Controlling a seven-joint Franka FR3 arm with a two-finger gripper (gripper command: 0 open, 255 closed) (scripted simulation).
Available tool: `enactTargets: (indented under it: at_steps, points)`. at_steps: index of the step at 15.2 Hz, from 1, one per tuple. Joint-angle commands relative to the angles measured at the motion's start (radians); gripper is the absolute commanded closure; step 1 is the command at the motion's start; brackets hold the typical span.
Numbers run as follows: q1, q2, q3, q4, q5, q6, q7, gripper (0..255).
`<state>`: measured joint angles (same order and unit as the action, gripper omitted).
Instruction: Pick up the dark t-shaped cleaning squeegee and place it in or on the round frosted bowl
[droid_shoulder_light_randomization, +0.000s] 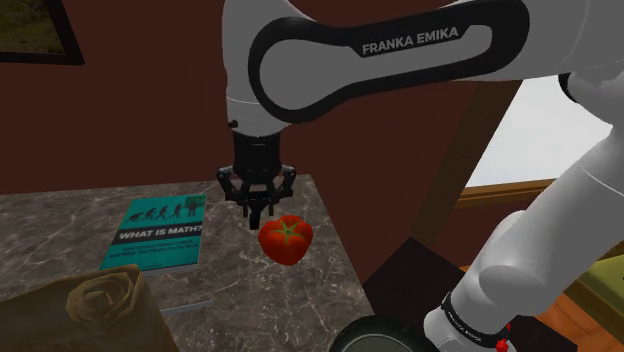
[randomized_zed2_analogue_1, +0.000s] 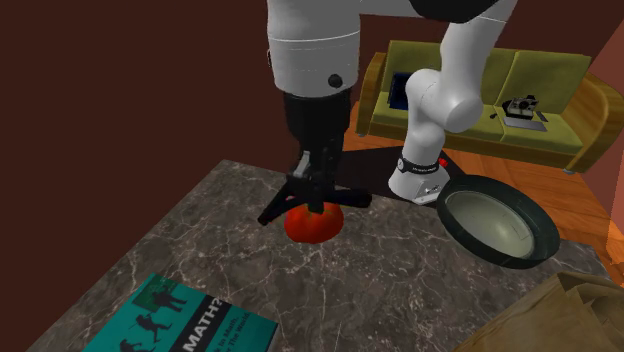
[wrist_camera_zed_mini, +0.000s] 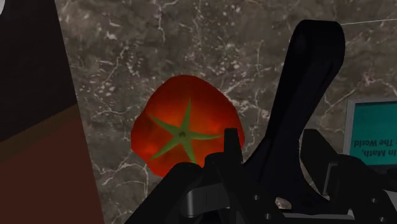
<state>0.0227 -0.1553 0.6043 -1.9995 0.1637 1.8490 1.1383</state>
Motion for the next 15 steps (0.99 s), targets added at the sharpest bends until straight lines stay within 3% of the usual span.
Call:
enactTargets:
  at_steps: [1, 15]
  points:
    - [0.016, -0.082, -0.002, -0.074, 0.049, 0.004, -0.007, 255]
    - [0.233, -0.563, -0.007, -0.393, 0.293, -0.113, 0.071, 255]
